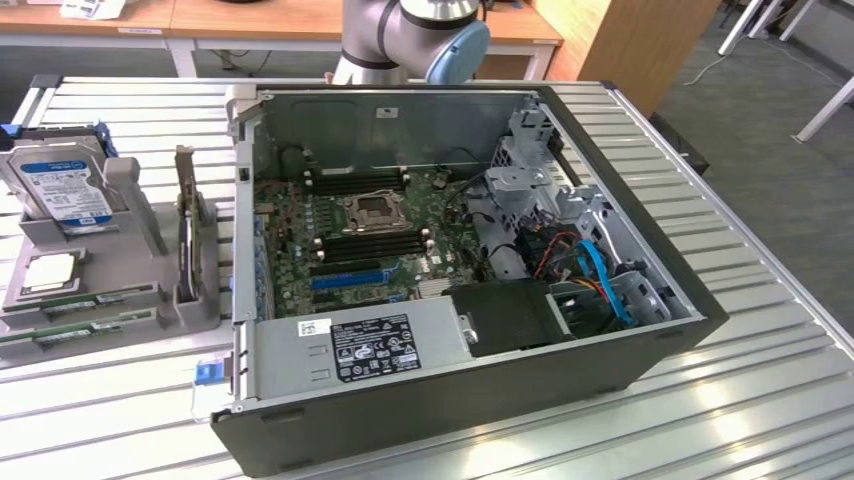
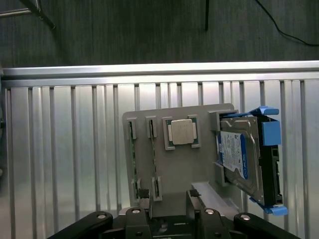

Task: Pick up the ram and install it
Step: 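Pick up the ram and move it above insertion slot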

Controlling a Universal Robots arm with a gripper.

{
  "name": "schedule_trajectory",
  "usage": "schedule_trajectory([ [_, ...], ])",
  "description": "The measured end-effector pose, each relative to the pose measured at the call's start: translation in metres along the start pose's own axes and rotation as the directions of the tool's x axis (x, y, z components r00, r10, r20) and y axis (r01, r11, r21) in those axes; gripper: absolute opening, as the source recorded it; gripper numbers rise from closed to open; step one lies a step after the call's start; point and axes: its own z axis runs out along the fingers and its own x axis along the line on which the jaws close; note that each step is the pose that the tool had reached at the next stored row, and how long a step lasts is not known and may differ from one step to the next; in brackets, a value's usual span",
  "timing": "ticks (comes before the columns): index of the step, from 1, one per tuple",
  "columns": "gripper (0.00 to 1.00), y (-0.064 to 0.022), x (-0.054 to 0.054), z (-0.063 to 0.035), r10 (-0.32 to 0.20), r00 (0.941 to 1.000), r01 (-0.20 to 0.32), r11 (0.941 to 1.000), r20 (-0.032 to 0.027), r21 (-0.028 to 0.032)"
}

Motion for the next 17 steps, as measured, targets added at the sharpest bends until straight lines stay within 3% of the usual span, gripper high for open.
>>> schedule_trajectory([
  [8,0.41,-0.0003,0.000,0.0142,0.000,1.0000,0.000,1.0000,0.0045,-0.0003],
  [17,0.41,-0.0006,0.001,0.0289,0.000,1.0000,0.000,1.0000,0.0050,-0.0004],
])
